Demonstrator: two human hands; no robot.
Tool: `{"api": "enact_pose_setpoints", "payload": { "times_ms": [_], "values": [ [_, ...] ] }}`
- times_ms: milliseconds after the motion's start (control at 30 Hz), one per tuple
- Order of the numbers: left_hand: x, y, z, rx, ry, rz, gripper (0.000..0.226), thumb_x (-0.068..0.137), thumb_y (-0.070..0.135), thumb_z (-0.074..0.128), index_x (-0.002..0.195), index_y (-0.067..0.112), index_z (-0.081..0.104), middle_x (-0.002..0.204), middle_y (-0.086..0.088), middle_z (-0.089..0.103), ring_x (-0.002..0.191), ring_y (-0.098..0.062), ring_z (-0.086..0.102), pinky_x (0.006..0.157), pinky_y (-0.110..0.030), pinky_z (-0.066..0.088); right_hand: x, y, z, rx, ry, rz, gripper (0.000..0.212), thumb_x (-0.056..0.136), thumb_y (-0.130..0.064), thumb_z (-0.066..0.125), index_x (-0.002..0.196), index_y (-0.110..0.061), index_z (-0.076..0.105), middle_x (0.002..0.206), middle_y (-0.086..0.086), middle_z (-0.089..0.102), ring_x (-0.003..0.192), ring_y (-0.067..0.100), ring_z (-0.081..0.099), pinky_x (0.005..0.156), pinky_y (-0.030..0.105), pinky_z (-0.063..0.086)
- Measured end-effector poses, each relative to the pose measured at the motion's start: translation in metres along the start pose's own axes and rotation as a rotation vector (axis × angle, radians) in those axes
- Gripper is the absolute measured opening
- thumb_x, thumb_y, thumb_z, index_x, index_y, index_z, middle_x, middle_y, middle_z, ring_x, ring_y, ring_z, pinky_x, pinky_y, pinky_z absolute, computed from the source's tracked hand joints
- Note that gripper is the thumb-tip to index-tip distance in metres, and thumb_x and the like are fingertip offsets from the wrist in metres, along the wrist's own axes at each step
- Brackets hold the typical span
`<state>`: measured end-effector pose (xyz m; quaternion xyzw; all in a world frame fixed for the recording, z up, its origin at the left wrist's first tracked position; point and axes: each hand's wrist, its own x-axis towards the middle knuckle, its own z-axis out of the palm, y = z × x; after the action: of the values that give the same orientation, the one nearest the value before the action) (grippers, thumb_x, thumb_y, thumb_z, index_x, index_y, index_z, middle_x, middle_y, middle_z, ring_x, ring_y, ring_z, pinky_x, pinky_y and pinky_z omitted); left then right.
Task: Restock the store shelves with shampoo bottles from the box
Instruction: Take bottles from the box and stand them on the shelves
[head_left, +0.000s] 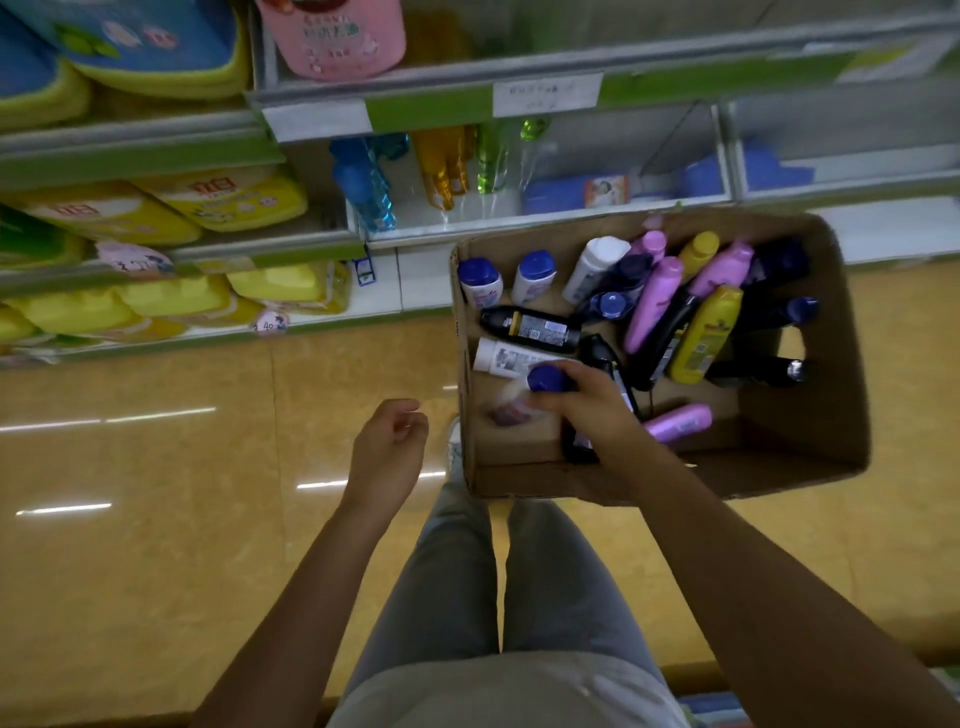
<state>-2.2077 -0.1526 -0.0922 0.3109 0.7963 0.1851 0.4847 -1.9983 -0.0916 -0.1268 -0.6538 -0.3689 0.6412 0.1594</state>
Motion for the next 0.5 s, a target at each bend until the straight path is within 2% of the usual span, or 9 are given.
{"api": "enact_pose_setpoints", "payload": {
  "times_ms": [67, 133, 200, 233, 300, 333, 400, 500],
  "values": [
    [-0.006, 0.020, -0.001, -0.044, -0.023, 0.038, 0.024, 0.094, 0.018, 0.053, 0.117, 0.015, 0.060, 0.105, 0.000, 0.061, 0.098, -0.015, 0.057, 0.075, -0.018, 0.040, -0.016, -0.030, -0.016, 0.112, 0.008, -0.048, 0.026, 0.077, -0.005, 0.077, 0.100, -0.013, 0.068, 0.097, 0.002, 0.070, 0.091, 0.012, 0.064, 0.078, 0.016, 0.051],
    [-0.014, 0.044, -0.002, -0.104, -0.059, 0.079, 0.025, 0.094, 0.017, 0.054, 0.119, 0.014, 0.059, 0.103, 0.002, 0.059, 0.099, -0.016, 0.057, 0.082, -0.022, 0.040, -0.030, -0.058, -0.032, 0.194, 0.011, -0.100, 0.015, 0.079, -0.006, 0.076, 0.091, -0.014, 0.072, 0.087, 0.001, 0.074, 0.085, 0.013, 0.069, 0.078, 0.023, 0.055],
    [-0.026, 0.069, -0.002, -0.145, -0.097, 0.119, 0.030, 0.095, 0.020, 0.054, 0.125, 0.015, 0.054, 0.106, 0.005, 0.057, 0.095, -0.007, 0.054, 0.079, -0.018, 0.040, -0.045, -0.084, -0.045, 0.225, 0.018, -0.158, 0.010, 0.080, -0.009, 0.075, 0.088, -0.014, 0.074, 0.086, 0.003, 0.075, 0.086, 0.016, 0.070, 0.083, 0.031, 0.055],
    [-0.033, 0.081, -0.003, -0.176, -0.121, 0.140, 0.034, 0.094, 0.024, 0.055, 0.127, 0.017, 0.052, 0.109, 0.006, 0.057, 0.094, -0.002, 0.054, 0.076, -0.014, 0.041, -0.053, -0.097, -0.050, 0.237, 0.025, -0.180, 0.008, 0.080, -0.010, 0.075, 0.087, -0.014, 0.074, 0.086, 0.004, 0.075, 0.085, 0.016, 0.070, 0.082, 0.031, 0.056],
    [-0.047, 0.103, -0.007, -0.274, -0.183, 0.173, 0.035, 0.092, 0.031, 0.058, 0.125, 0.024, 0.053, 0.113, 0.010, 0.060, 0.095, 0.004, 0.057, 0.077, -0.013, 0.044, -0.070, -0.122, -0.060, 0.271, 0.034, -0.226, 0.006, 0.082, -0.011, 0.073, 0.087, -0.013, 0.073, 0.082, 0.002, 0.075, 0.078, 0.014, 0.070, 0.070, 0.022, 0.056],
    [-0.054, 0.113, -0.010, -0.332, -0.222, 0.181, 0.030, 0.090, 0.032, 0.059, 0.119, 0.028, 0.055, 0.112, 0.010, 0.063, 0.095, 0.003, 0.060, 0.078, -0.015, 0.048, -0.078, -0.134, -0.064, 0.295, 0.036, -0.253, 0.006, 0.083, -0.011, 0.072, 0.088, -0.011, 0.073, 0.081, 0.001, 0.074, 0.077, 0.014, 0.069, 0.069, 0.021, 0.055],
    [-0.070, 0.130, -0.019, -0.461, -0.319, 0.165, 0.024, 0.084, 0.029, 0.064, 0.107, 0.032, 0.061, 0.103, 0.008, 0.071, 0.092, -0.002, 0.067, 0.077, -0.019, 0.053, -0.093, -0.157, -0.071, 0.328, 0.044, -0.300, 0.013, 0.081, -0.014, 0.074, 0.092, -0.008, 0.072, 0.082, 0.004, 0.074, 0.081, 0.019, 0.069, 0.079, 0.030, 0.053],
    [-0.091, 0.149, -0.032, -0.585, -0.490, 0.167, 0.043, 0.072, 0.026, 0.066, 0.114, 0.016, 0.063, 0.102, 0.000, 0.074, 0.093, -0.011, 0.069, 0.076, -0.023, 0.056, -0.113, -0.188, -0.080, 0.303, 0.041, -0.368, 0.014, 0.078, -0.019, 0.078, 0.087, -0.009, 0.073, 0.083, 0.008, 0.073, 0.081, 0.024, 0.068, 0.084, 0.038, 0.051]
  ]
}}
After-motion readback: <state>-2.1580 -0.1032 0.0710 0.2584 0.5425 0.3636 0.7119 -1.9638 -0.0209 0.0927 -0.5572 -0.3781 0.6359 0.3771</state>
